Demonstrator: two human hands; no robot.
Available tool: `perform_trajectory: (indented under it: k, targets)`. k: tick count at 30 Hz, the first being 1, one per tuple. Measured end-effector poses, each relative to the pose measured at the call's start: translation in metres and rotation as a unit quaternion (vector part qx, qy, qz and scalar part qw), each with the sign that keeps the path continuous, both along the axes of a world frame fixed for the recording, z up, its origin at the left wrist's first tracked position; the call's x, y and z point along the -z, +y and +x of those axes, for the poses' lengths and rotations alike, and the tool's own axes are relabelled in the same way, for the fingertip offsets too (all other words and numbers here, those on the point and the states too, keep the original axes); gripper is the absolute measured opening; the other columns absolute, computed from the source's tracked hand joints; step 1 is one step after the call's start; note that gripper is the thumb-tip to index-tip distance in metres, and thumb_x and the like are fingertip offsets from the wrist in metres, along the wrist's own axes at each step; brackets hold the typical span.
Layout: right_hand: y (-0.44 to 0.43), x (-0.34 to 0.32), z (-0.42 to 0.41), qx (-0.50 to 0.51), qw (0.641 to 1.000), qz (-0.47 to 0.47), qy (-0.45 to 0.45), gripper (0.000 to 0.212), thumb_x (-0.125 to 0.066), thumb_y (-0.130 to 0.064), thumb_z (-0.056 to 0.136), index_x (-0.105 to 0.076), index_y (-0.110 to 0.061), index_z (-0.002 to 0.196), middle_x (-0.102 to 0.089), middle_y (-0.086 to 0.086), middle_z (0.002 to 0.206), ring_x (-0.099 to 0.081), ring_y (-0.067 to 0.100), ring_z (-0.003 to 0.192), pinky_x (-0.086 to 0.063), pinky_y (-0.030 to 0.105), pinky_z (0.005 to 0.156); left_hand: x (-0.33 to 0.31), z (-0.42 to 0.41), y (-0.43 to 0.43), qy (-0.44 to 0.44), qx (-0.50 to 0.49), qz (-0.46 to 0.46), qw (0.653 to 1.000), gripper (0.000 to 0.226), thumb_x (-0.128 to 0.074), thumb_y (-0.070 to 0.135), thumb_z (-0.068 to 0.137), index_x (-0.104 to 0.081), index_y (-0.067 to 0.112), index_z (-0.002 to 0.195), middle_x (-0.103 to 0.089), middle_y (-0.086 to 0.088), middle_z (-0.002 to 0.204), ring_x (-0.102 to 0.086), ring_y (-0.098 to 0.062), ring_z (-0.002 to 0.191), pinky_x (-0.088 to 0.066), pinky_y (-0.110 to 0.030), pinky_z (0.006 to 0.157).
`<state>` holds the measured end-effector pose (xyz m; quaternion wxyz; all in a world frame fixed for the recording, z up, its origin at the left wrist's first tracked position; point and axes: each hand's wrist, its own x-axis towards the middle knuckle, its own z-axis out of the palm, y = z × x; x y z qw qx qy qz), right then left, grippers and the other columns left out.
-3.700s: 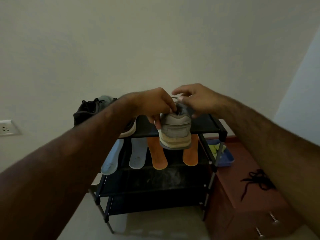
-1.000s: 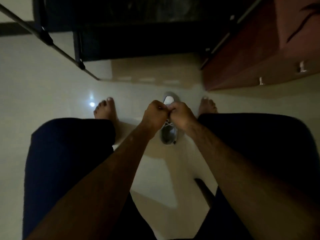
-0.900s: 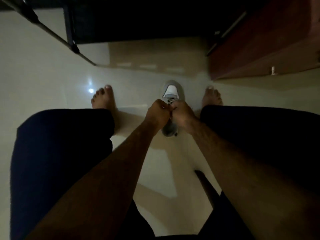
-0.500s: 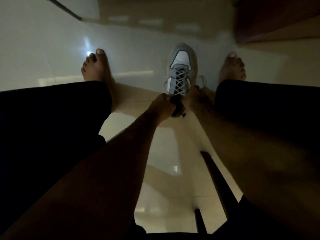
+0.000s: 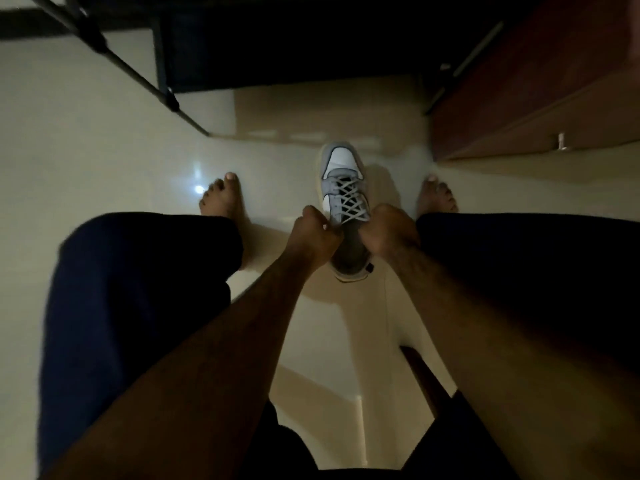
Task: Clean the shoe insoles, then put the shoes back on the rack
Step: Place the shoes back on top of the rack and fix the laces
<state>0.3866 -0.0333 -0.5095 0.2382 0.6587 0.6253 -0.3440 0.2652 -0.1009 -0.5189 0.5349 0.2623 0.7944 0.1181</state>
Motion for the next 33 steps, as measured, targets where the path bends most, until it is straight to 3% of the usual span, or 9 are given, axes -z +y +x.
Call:
perform_trajectory:
  k: [5, 8, 10, 15, 20, 26, 29, 33]
  targets:
    - [-0.002, -0.085, 0.007, 0.012, 0.994, 0.101, 0.047, 0.026, -0.059, -0.026, 0.092, -0.070, -0.012, 0.111, -0.072, 0.013, 0.115, -0.067, 0.036, 0.107, -0.054, 0.034, 0.082, -0.071, -0.005, 0.002, 0.029, -0.004, 0.112, 0.993, 0.041, -0.075, 0.026, 0.089, -0.048, 0.013, 0.116, -0.065, -0.011, 0.113, -0.068, -0.027, 0.097, -0.062, -0.046, 0.082]
    - [-0.005, -0.131, 0.012, 0.006, 0.985, 0.159, 0.073, 0.025, -0.057, -0.028, 0.090, -0.071, -0.013, 0.102, -0.074, 0.009, 0.101, -0.069, 0.035, 0.096, -0.051, 0.030, 0.073, -0.118, -0.002, 0.005, 0.044, 0.001, 0.177, 0.983, 0.052, -0.080, 0.031, 0.085, -0.046, 0.016, 0.122, -0.060, -0.010, 0.122, -0.065, -0.026, 0.106, -0.061, -0.045, 0.088]
    - [-0.006, -0.163, 0.015, 0.008, 0.976, 0.196, 0.093, 0.022, -0.056, -0.028, 0.087, -0.070, -0.014, 0.094, -0.074, 0.007, 0.091, -0.070, 0.032, 0.087, -0.056, 0.033, 0.071, -0.148, 0.001, 0.008, 0.067, 0.013, 0.222, 0.973, 0.056, -0.082, 0.031, 0.084, -0.045, 0.018, 0.124, -0.060, -0.007, 0.124, -0.064, -0.024, 0.110, -0.060, -0.043, 0.090]
    - [-0.007, -0.236, 0.024, -0.012, 0.946, 0.292, 0.142, 0.017, -0.053, -0.029, 0.092, -0.064, -0.018, 0.085, -0.068, 0.003, 0.083, -0.068, 0.027, 0.080, -0.060, 0.041, 0.074, -0.223, 0.005, 0.013, 0.120, 0.022, 0.334, 0.935, 0.046, -0.082, 0.025, 0.083, -0.049, 0.018, 0.113, -0.063, -0.001, 0.111, -0.066, -0.018, 0.099, -0.063, -0.041, 0.080]
    - [0.000, -0.298, 0.044, -0.013, 0.907, 0.384, 0.171, 0.026, -0.050, -0.028, 0.096, -0.052, -0.019, 0.073, -0.055, -0.005, 0.071, -0.058, 0.022, 0.070, -0.036, 0.030, 0.059, -0.297, 0.014, 0.018, 0.138, 0.025, 0.409, 0.902, 0.037, -0.081, 0.026, 0.081, -0.050, 0.022, 0.102, -0.065, 0.002, 0.097, -0.067, -0.014, 0.085, -0.062, -0.042, 0.073]
    - [0.026, -0.368, 0.064, -0.004, 0.854, 0.475, 0.212, 0.028, -0.049, -0.029, 0.099, -0.053, -0.020, 0.073, -0.050, -0.008, 0.067, -0.049, 0.013, 0.063, -0.028, 0.025, 0.051, -0.373, 0.024, 0.045, 0.153, 0.051, 0.491, 0.856, 0.035, -0.079, 0.021, 0.086, -0.050, 0.024, 0.106, -0.063, 0.008, 0.098, -0.065, -0.005, 0.084, -0.054, -0.021, 0.063]
    - [0.057, -0.400, 0.069, 0.004, 0.835, 0.505, 0.218, 0.029, -0.050, -0.030, 0.101, -0.056, -0.020, 0.074, -0.052, -0.007, 0.068, -0.046, 0.003, 0.060, -0.025, 0.024, 0.050, -0.406, 0.022, 0.078, 0.148, 0.057, 0.517, 0.841, 0.031, -0.077, 0.018, 0.088, -0.054, 0.024, 0.108, -0.064, 0.008, 0.098, -0.066, -0.007, 0.085, -0.062, -0.031, 0.070]
    - [0.108, -0.432, 0.066, 0.006, 0.826, 0.516, 0.227, 0.026, -0.053, -0.028, 0.100, -0.063, -0.021, 0.077, -0.056, -0.009, 0.066, -0.048, 0.002, 0.058, -0.029, 0.023, 0.049, -0.432, 0.008, 0.131, 0.136, 0.028, 0.540, 0.830, 0.023, -0.072, 0.010, 0.089, -0.061, 0.025, 0.103, -0.068, 0.004, 0.087, -0.070, -0.014, 0.079, -0.063, -0.046, 0.068]
